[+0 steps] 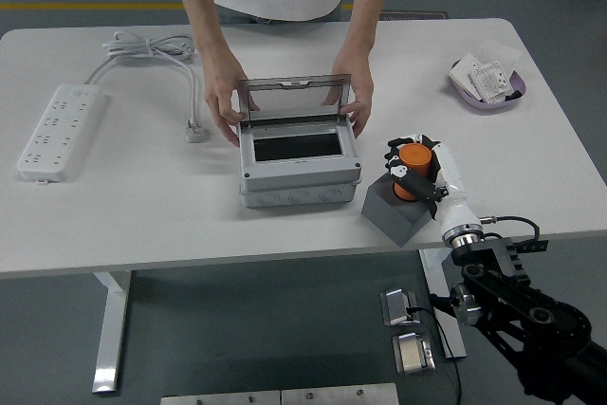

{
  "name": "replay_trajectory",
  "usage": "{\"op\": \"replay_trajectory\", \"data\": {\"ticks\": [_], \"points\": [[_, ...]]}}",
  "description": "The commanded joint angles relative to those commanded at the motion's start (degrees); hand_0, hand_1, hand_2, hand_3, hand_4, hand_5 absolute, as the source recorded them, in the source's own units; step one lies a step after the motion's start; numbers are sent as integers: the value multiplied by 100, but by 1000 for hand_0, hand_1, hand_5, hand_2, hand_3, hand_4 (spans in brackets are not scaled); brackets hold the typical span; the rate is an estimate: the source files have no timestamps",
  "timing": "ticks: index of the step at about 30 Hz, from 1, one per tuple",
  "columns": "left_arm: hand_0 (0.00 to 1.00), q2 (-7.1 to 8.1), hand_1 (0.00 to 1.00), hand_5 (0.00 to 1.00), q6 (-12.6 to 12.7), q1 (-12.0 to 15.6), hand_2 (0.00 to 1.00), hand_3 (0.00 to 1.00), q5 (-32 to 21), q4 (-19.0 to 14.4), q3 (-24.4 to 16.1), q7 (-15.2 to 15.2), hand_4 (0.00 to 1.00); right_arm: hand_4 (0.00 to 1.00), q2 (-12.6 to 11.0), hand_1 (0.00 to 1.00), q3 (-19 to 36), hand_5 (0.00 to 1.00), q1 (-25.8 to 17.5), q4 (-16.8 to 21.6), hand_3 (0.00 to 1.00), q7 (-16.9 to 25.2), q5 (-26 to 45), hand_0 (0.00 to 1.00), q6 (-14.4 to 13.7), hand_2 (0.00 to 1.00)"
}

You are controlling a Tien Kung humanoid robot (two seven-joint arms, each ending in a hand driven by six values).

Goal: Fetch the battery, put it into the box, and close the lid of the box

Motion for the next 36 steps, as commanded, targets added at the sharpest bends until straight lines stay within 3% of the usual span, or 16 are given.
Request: {"op": "replay_trajectory", "data": {"ticks": [11, 21, 23, 24, 29, 30, 36], "points": [[614, 3, 694, 157, 1, -22, 626, 637, -64, 1, 84, 4, 711, 11, -84, 260, 6, 2, 335, 142, 292, -189, -295, 295, -218, 358], [616, 4, 695, 168, 7, -8, 627, 638, -183, 10, 219, 8, 713, 7, -98, 261, -189, 2, 890, 492, 293, -1123, -1549, 293, -507, 360], [616, 12, 695, 168, 6, -14, 627, 638, -198, 9, 239, 9, 713, 7, -49, 261, -314, 2, 1084, 465, 293, -1347, -1821, 293, -492, 360], [617, 17, 695, 169, 5, -17, 628, 638, -204, 7, 247, 10, 713, 2, -16, 258, -386, 2, 1193, 437, 292, -1475, -1975, 241, -467, 358], [617, 40, 695, 169, 0, -36, 628, 638, -265, 2, 329, 18, 713, 2, 190, 258, -782, 2, 1735, 204, 292, -2126, -2767, 241, -229, 358], [618, 44, 695, 170, -1, -38, 628, 638, -284, 1, 353, 20, 712, 2, 234, 242, -863, 2, 1834, 148, 289, -2244, -2905, 194, -173, 352], [618, 74, 695, 169, -5, -58, 628, 637, -396, -2, 497, 30, 711, 2, 462, 244, -1386, 2, 2438, -201, 288, -2961, -3708, 198, 167, 350]]}}
